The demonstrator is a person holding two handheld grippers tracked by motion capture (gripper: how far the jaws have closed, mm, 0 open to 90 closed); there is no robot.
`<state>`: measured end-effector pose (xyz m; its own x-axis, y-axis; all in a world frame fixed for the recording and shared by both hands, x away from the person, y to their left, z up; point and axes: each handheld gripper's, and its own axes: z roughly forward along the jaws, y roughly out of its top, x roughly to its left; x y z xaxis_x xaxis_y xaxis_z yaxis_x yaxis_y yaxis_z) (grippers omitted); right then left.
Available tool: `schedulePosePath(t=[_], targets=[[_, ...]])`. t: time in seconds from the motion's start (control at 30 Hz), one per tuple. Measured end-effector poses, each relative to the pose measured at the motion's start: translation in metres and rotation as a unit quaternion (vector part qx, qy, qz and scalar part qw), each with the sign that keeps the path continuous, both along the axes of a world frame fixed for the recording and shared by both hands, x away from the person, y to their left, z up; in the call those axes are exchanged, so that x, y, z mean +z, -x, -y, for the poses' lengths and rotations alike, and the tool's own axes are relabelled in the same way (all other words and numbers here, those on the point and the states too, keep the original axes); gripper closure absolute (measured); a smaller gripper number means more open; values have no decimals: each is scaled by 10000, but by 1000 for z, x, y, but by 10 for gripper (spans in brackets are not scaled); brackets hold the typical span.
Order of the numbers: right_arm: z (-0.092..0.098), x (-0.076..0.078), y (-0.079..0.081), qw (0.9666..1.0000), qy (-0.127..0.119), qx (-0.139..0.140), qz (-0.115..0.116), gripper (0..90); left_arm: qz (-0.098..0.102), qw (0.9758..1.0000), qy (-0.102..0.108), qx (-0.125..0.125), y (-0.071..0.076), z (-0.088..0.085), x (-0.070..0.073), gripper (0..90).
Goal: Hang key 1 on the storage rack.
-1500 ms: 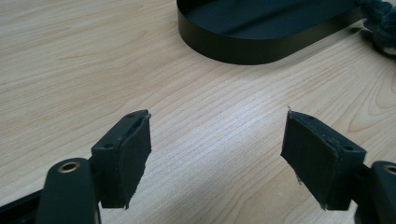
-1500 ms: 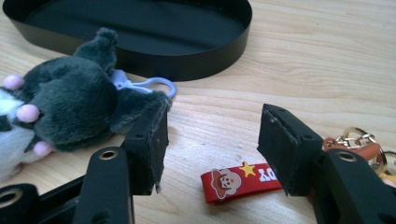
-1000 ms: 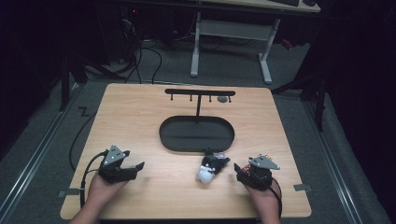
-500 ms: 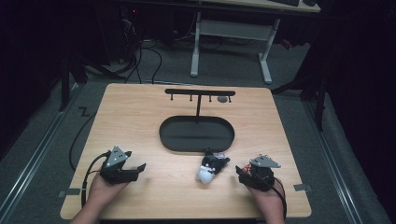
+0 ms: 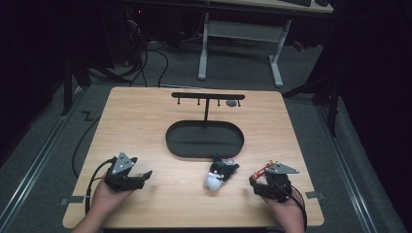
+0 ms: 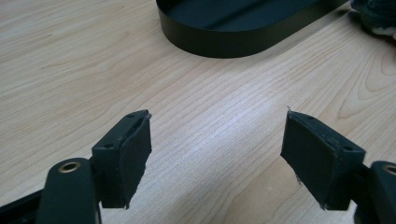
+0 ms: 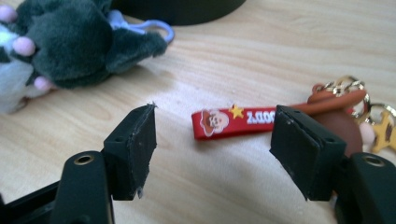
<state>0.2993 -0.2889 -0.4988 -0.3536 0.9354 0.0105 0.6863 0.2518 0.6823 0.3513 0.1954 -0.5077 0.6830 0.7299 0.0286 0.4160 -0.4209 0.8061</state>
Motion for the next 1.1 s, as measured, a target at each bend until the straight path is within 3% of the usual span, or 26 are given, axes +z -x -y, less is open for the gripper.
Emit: schedulePosePath(t=[0.2,0.33,0.53,0.73,1.0,1.1], targets=[[4,5,4,9997,147,-23,-212,310,24,10000,-42,-9,0,0,0,246],[6,7,5,9996,133,18,-256,331,22,10000,-56,-11,0,0,0,249],[4,5,7,9983,155,112,-542,342,16,9999,-114,-59,1,2,-3,253],[9,13,9,9967,341,13,-739,326,-13,9999,-83,-132,2,4,-3,253],[16,30,0,9924,540,74,-1100,343,16,9999,-59,-146,3,6,-1,254],[17,34,-4,9896,735,162,-1228,356,-15,9999,-35,-164,2,6,-1,257]])
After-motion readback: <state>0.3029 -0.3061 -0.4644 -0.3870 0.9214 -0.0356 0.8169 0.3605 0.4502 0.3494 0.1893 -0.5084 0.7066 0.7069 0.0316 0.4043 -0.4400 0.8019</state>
